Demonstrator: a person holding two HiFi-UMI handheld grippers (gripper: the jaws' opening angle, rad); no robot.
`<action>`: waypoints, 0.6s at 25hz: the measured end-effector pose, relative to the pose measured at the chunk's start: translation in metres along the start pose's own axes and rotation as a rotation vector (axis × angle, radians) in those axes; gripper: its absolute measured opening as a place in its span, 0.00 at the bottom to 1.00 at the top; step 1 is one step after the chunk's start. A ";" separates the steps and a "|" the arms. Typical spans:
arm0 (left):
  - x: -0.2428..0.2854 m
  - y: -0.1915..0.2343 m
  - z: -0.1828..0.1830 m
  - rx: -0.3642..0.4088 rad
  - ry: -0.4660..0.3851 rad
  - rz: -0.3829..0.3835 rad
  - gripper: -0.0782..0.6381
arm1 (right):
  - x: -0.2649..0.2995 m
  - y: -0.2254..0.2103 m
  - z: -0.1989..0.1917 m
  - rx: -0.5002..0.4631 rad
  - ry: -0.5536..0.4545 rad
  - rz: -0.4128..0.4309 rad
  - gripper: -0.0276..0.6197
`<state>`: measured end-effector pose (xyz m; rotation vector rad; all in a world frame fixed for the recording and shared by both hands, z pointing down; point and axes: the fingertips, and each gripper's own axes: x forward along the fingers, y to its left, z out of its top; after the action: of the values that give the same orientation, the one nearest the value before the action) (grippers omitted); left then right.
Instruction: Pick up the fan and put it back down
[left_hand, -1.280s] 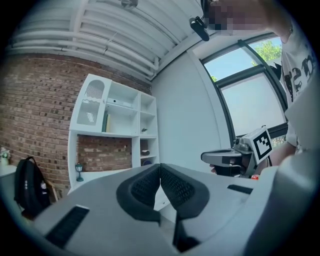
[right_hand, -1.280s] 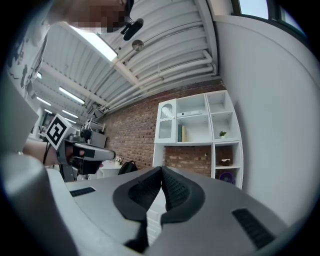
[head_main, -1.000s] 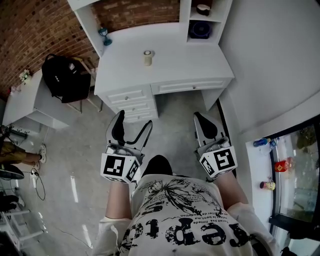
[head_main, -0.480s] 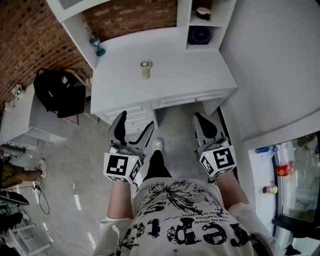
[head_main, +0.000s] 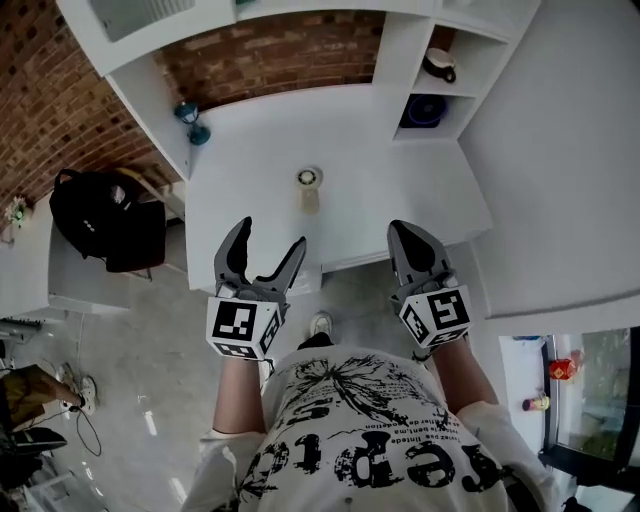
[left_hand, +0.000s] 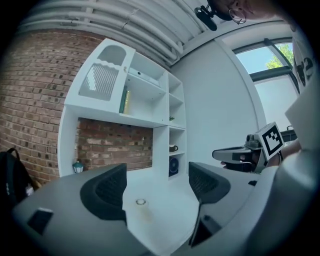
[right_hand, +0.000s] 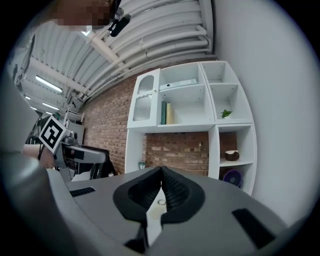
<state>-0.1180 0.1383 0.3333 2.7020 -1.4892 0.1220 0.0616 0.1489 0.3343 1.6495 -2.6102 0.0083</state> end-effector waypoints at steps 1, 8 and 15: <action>0.010 0.013 0.000 0.001 0.004 -0.003 0.63 | 0.017 -0.002 -0.001 0.002 0.003 -0.004 0.07; 0.073 0.076 -0.007 -0.010 0.050 -0.028 0.63 | 0.108 -0.015 -0.007 0.020 0.030 -0.024 0.07; 0.124 0.097 -0.029 -0.046 0.115 -0.020 0.63 | 0.157 -0.043 -0.024 0.015 0.086 -0.008 0.07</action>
<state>-0.1354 -0.0152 0.3751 2.6249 -1.4153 0.2350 0.0344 -0.0107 0.3649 1.6260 -2.5469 0.0965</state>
